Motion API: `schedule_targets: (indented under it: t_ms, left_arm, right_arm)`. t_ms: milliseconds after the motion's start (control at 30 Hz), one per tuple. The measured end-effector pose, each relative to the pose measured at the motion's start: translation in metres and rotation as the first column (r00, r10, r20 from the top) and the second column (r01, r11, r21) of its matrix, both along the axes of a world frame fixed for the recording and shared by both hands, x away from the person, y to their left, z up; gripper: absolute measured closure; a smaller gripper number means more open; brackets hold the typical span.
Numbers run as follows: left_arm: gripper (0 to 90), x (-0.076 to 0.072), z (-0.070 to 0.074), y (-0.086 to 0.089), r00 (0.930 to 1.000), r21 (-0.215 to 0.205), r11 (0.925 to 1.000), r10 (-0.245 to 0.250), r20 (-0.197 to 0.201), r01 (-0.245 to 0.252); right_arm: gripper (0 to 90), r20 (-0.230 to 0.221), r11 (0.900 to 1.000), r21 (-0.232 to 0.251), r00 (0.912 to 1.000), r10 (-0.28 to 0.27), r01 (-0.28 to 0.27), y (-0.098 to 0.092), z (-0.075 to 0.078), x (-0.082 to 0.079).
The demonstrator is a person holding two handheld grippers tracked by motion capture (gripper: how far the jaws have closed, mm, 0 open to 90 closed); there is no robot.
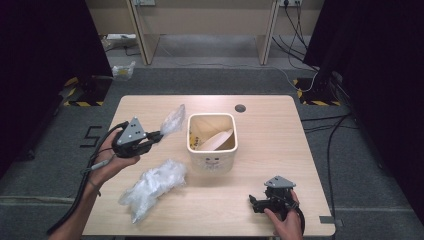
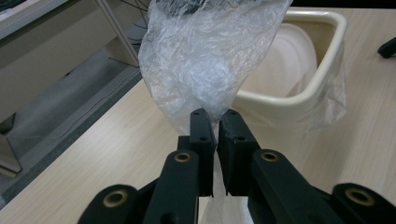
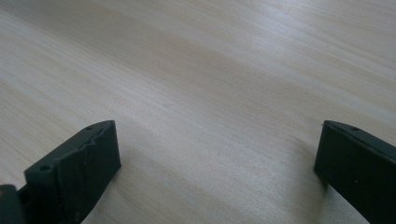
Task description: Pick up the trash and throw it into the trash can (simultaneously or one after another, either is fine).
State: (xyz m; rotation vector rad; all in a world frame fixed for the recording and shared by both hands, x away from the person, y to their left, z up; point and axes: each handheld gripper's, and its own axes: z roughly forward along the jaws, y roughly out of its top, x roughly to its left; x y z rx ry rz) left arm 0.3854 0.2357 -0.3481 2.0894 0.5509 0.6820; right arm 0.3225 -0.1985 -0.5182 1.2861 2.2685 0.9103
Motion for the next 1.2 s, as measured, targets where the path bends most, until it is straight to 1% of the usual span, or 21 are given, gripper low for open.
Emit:
schedule_targets:
  t_ms: [233,333,433,467,600,633,667,767,867,967,1100,1133,1167,1200]
  left_arm:
    - [83.8,0.008,0.004,-0.027,0.9990,0.014,0.9989,-0.045,-0.003,0.045]
    - [83.8,0.011,0.004,-0.038,0.9979,0.017,0.9978,-0.064,-0.013,0.064]
    - [83.7,0.013,0.003,-0.049,0.9963,0.029,0.9961,-0.083,-0.020,0.084]
    - [83.7,0.014,0.002,-0.052,0.9960,0.025,0.9959,-0.086,-0.021,0.087]
    - [83.7,0.020,-0.003,-0.064,0.9939,0.036,0.9940,-0.102,-0.041,0.103]
    - [83.7,0.023,-0.006,-0.069,0.9930,0.038,0.9933,-0.107,-0.051,0.109]
    - [83.7,0.023,-0.006,-0.069,0.9930,0.038,0.9933,-0.107,-0.051,0.109]
    - [83.6,0.027,-0.010,-0.077,0.9916,0.043,0.9924,-0.113,-0.064,0.116]
    - [83.4,0.032,-0.013,-0.086,0.9900,0.057,0.9914,-0.112,-0.085,0.117]
    - [82.8,0.039,-0.016,-0.092,0.9876,0.047,0.9922,-0.109,-0.113,0.115]
    - [82.4,0.046,-0.020,-0.096,0.9865,0.056,0.9929,-0.097,-0.132,0.105]
    - [81.9,0.047,-0.021,-0.097,0.9856,0.057,0.9928,-0.097,-0.139,0.105]
    - [80.1,0.049,-0.023,-0.099,0.9850,0.046,0.9938,-0.094,-0.145,0.101]
    - [78.6,0.049,-0.023,-0.099,0.9850,0.046,0.9938,-0.094,-0.145,0.101]
  right_arm:
    - [0.2,0.003,1.000,-0.003,1.0000,0.002,-0.002,0.000,0.000,0.000]
    - [0.3,0.002,1.000,-0.003,1.0000,0.001,-0.001,0.000,0.000,0.000]
    - [0.2,0.002,1.000,-0.003,1.0000,0.002,-0.002,0.000,0.000,0.000]
    - [0.3,0.003,1.000,-0.004,1.0000,0.003,-0.003,0.000,0.000,0.000]
    - [0.3,0.002,1.000,-0.003,1.0000,0.003,-0.003,0.000,0.000,0.000]
    - [0.3,0.003,1.000,-0.003,1.0000,0.003,-0.003,0.000,0.000,0.000]
    - [0.3,0.003,1.000,-0.003,1.0000,0.003,-0.003,0.000,0.000,0.000]
    - [0.3,0.004,1.000,-0.002,1.0000,0.003,-0.003,0.000,0.000,0.000]
    - [0.2,0.004,1.000,-0.003,1.0000,0.004,-0.004,0.000,0.000,0.000]
    - [0.3,0.005,1.000,-0.001,1.0000,0.003,-0.003,0.000,0.000,0.000]
    - [0.3,0.006,1.000,-0.001,1.0000,0.003,-0.003,0.000,0.000,0.000]
    - [0.3,0.005,1.000,-0.001,1.0000,0.003,-0.003,0.000,0.000,0.000]
    - [0.3,0.006,1.000,-0.001,1.0000,0.003,-0.003,0.000,0.000,0.000]
    - [0.3,0.006,1.000,-0.001,1.0000,0.003,-0.003,0.000,0.000,0.000]
